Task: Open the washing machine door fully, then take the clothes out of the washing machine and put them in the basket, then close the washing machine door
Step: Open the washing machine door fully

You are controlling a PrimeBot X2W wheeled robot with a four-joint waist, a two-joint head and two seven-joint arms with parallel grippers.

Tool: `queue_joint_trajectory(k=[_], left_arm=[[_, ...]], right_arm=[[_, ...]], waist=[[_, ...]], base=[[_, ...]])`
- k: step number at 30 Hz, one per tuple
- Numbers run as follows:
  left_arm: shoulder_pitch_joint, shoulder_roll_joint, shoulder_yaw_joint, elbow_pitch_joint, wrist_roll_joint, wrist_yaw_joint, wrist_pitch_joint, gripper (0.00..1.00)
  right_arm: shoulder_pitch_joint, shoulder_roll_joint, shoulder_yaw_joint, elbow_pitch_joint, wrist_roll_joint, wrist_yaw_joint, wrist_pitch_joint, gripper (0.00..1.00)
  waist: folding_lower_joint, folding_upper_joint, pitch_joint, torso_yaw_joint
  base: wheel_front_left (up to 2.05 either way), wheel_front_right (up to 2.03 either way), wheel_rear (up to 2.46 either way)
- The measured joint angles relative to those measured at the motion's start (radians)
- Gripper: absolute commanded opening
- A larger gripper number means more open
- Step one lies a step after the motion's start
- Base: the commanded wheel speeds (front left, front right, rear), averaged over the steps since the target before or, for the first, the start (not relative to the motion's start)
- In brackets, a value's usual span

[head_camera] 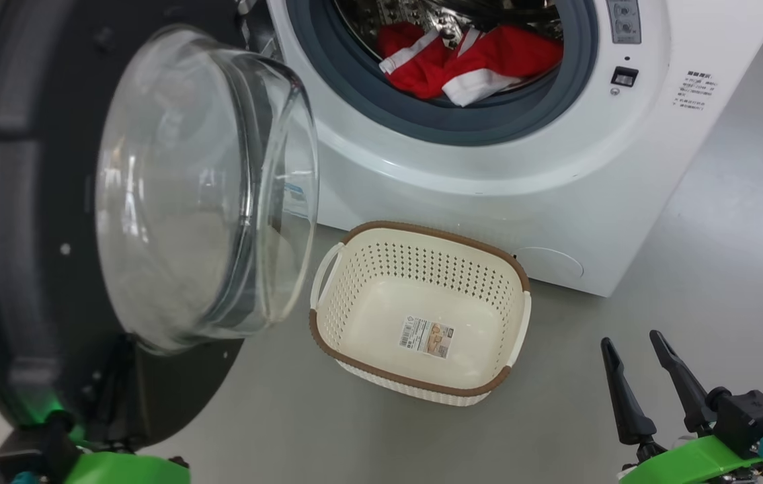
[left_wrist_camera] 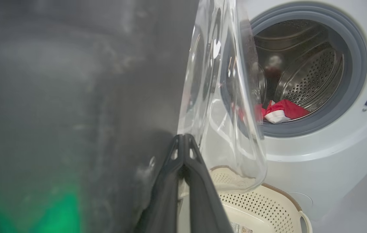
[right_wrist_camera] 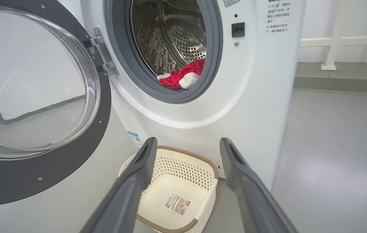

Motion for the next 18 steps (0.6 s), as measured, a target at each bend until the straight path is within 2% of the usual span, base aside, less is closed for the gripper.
queue_joint_trajectory(k=[5, 18], left_arm=[[-0.030, 0.005, 0.095, 0.012, 0.022, -0.011, 0.000, 0.00], [-0.115, 0.075, 0.303, 0.101, 0.071, -0.032, 0.000, 0.00]], right_arm=[[-0.009, -0.012, 0.000, 0.000, 0.000, 0.000, 0.000, 1.00], [-0.022, -0.020, 0.007, 0.000, 0.000, 0.000, 0.000, 1.00]], waist=[[0.0000, 0.0000, 0.018, -0.005], [0.0000, 0.0000, 0.041, -0.012]], base=[[0.00, 0.00, 0.00], [0.00, 0.00, 0.00]])
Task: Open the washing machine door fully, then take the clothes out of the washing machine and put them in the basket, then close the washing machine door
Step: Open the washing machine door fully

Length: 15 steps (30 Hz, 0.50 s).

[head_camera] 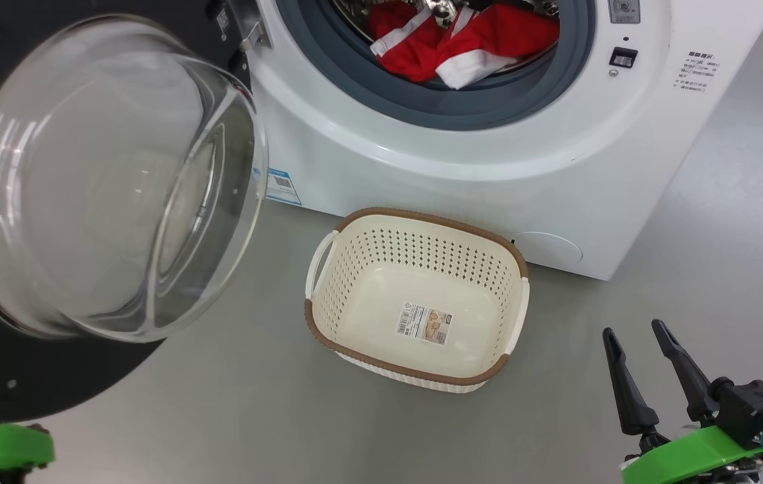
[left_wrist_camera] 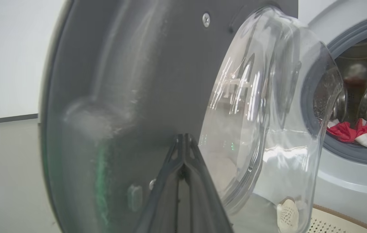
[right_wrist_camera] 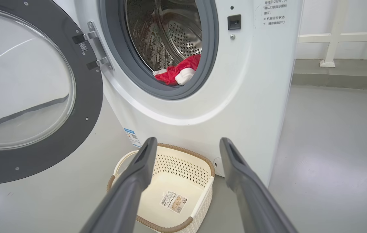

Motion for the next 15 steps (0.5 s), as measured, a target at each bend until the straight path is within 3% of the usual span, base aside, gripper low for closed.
queue_joint_trajectory(k=[15], left_arm=[[-0.177, 0.069, 0.128, 0.171, 0.029, -0.031, 0.000, 0.00]], right_arm=[[-0.051, -0.029, 0.021, -0.007, 0.000, 0.000, 0.000, 1.00]], waist=[[0.0000, 0.0000, 0.063, -0.012]], base=[[0.00, 0.00, 0.00]])
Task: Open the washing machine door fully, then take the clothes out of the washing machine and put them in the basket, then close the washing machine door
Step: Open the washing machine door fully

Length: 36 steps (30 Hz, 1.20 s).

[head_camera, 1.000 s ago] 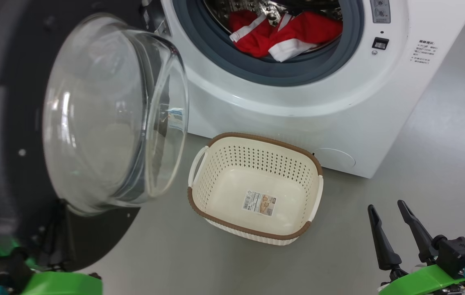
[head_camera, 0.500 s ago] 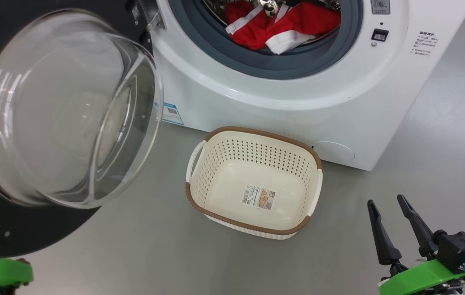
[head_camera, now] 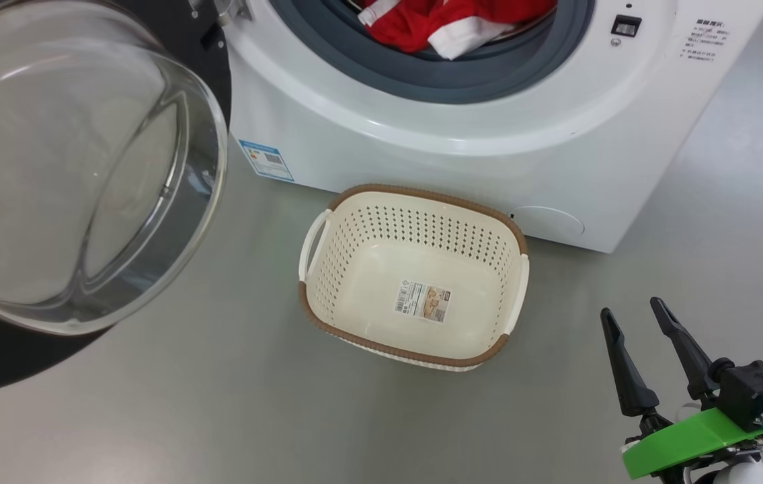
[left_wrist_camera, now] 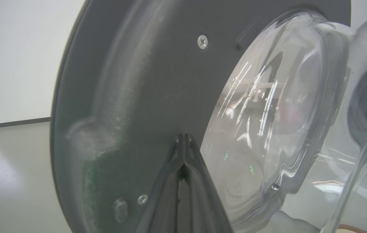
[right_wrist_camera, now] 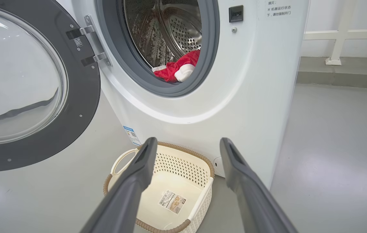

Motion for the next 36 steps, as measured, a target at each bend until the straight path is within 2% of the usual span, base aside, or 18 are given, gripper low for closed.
queue_joint_trajectory(k=[9, 17, 28, 36], left_arm=[[-0.069, 0.021, 0.061, 0.063, 0.044, 0.000, 0.000, 0.00], [-0.131, 0.063, 0.109, 0.146, 0.076, 0.000, 0.000, 0.00], [-0.155, 0.063, 0.109, 0.177, 0.093, -0.009, 0.000, 0.00], [-0.107, 0.028, 0.064, 0.124, 0.096, -0.017, 0.000, 0.00]], right_arm=[[-0.002, -0.008, 0.007, -0.002, -0.001, 0.000, 0.000, 1.00], [-0.024, -0.017, 0.013, -0.005, -0.001, 0.000, 0.000, 1.00], [-0.032, -0.014, 0.012, -0.001, -0.001, 0.000, 0.000, 1.00], [-0.032, -0.002, 0.014, 0.003, -0.001, 0.000, 0.000, 1.00]], waist=[[0.0000, 0.0000, 0.031, -0.015], [0.0000, 0.0000, 0.051, -0.034], [0.0000, 0.0000, 0.035, -0.034], [0.0000, 0.0000, -0.006, -0.033]], base=[[0.00, 0.00, 0.00], [0.00, 0.00, 0.00], [0.00, 0.00, 0.00], [0.00, 0.00, 0.00]])
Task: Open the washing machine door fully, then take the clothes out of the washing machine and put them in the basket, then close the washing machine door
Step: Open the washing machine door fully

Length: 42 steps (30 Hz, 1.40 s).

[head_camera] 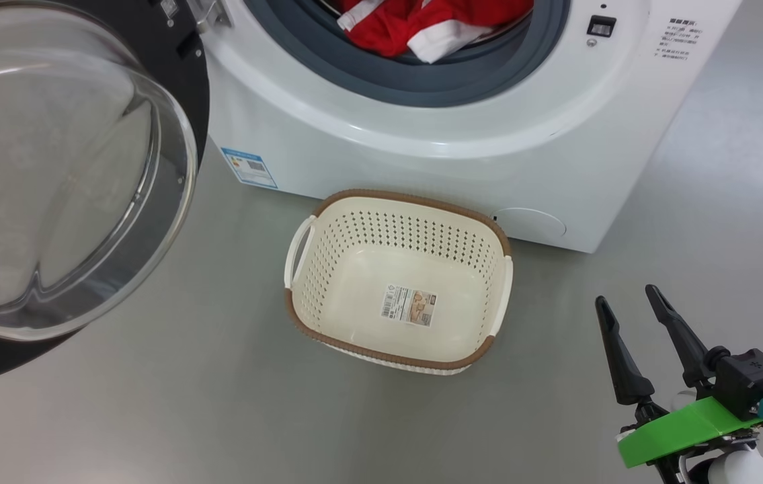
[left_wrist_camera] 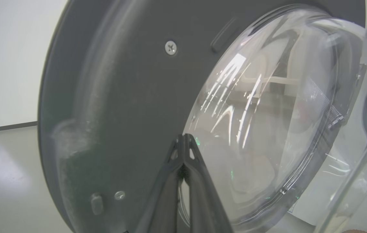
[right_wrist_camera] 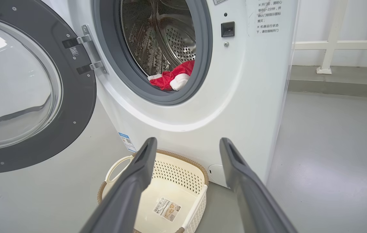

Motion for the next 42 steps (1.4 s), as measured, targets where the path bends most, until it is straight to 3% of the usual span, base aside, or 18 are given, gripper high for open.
queue_joint_trajectory(k=[9, 11, 15, 16, 17, 18, 19, 20, 29, 42], left_arm=[[0.119, -0.033, -0.105, -0.088, -0.061, -0.001, 0.000, 0.00], [0.149, -0.041, -0.121, -0.113, -0.068, -0.001, 0.000, 0.07], [0.205, -0.062, -0.165, -0.167, -0.069, -0.001, 0.000, 0.33], [0.219, -0.069, -0.176, -0.182, -0.070, -0.001, 0.000, 0.45], [0.228, -0.079, -0.186, -0.196, -0.073, -0.001, 0.000, 0.74], [0.239, -0.088, -0.204, -0.212, -0.073, -0.001, 0.000, 0.74], [0.250, -0.093, -0.225, -0.224, -0.074, -0.001, 0.000, 0.95], [0.262, -0.097, -0.244, -0.235, -0.074, -0.001, 0.000, 1.00], [0.308, -0.107, -0.370, -0.325, -0.116, -0.001, 0.000, 1.00], [0.368, -0.078, -0.535, -0.437, -0.131, -0.004, 0.000, 1.00]], right_arm=[[0.015, 0.004, -0.002, 0.003, 0.000, 0.000, 0.000, 1.00], [0.020, 0.007, -0.003, 0.006, 0.000, 0.000, 0.000, 1.00], [0.020, 0.012, -0.007, 0.005, 0.002, 0.000, 0.000, 1.00], [0.020, 0.014, -0.007, 0.004, 0.002, 0.000, 0.000, 1.00], [0.021, 0.015, -0.009, 0.005, 0.002, 0.000, 0.000, 1.00], [0.023, 0.018, -0.011, 0.004, 0.002, 0.000, 0.000, 1.00], [0.027, 0.020, -0.012, 0.002, 0.002, 0.000, 0.000, 1.00], [0.037, 0.023, -0.015, 0.000, 0.002, 0.000, -0.001, 1.00], [0.055, 0.036, -0.045, -0.006, 0.002, 0.000, -0.003, 1.00], [0.055, 0.040, -0.099, -0.016, 0.002, 0.000, -0.003, 1.00]], waist=[[0.0000, 0.0000, -0.048, -0.005], [0.0000, 0.0000, -0.059, -0.008], [0.0000, 0.0000, -0.079, -0.017], [0.0001, 0.0000, -0.082, -0.021], [0.0000, 0.0000, -0.087, -0.024], [0.0000, 0.0000, -0.091, -0.027], [0.0000, 0.0000, -0.094, -0.032], [0.0000, 0.0000, -0.097, -0.036], [0.0000, 0.0000, -0.109, -0.089], [0.0000, 0.0000, -0.107, -0.196]], base=[[0.00, 0.00, 0.00], [0.00, 0.00, 0.00], [0.00, 0.00, 0.00], [0.00, 0.00, 0.00], [0.00, 0.00, 0.00], [0.00, 0.00, 0.00], [0.00, 0.00, 0.00], [0.00, 0.00, 0.00], [0.00, 0.00, 0.00], [0.00, 0.00, 0.00]])
